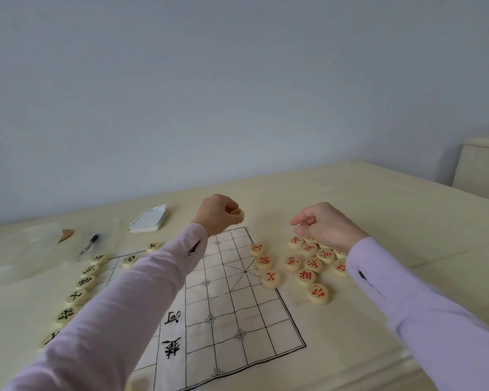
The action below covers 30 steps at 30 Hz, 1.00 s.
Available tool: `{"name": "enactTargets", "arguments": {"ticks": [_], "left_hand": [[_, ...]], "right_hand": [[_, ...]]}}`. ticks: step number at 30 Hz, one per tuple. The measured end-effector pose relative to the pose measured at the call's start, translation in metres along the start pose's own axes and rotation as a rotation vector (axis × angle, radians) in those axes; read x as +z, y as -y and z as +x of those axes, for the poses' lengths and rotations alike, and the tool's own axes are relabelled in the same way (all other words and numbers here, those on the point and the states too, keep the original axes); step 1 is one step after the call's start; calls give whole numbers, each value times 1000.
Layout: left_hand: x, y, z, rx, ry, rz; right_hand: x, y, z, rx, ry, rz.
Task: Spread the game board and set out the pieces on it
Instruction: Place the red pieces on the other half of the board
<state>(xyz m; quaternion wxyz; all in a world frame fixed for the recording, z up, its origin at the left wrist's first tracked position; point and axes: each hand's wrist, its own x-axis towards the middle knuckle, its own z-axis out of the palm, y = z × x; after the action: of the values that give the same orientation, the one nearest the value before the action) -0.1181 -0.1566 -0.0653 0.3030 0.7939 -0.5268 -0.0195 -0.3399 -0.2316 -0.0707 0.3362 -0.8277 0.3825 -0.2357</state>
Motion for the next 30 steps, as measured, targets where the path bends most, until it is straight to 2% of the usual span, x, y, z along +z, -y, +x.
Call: {"name": "enactTargets", "arguments": {"ticks": [5,12,16,19,21,24,26,30], "left_hand": [[15,11,11,0,101,38],[34,8,25,25,111,95],[37,12,28,-25,180,107],[32,5,27,-12,123,64],[30,-10,23,72,91,-15],[35,-38,11,239,314,-33],[42,-52,4,287,443,24],[52,-62,1,288,513,107]], "right_hand": [[6,6,12,21,18,-68],[5,0,16,73,6,-122],[4,-3,17,78,-9,-144],[4,-5,20,90,-11,-136],[5,-8,21,102,-8,-133],[6,-10,18,123,-2,-132],[5,-12,15,121,-5,-132],[-1,-17,8,126,-25,-114]]}}
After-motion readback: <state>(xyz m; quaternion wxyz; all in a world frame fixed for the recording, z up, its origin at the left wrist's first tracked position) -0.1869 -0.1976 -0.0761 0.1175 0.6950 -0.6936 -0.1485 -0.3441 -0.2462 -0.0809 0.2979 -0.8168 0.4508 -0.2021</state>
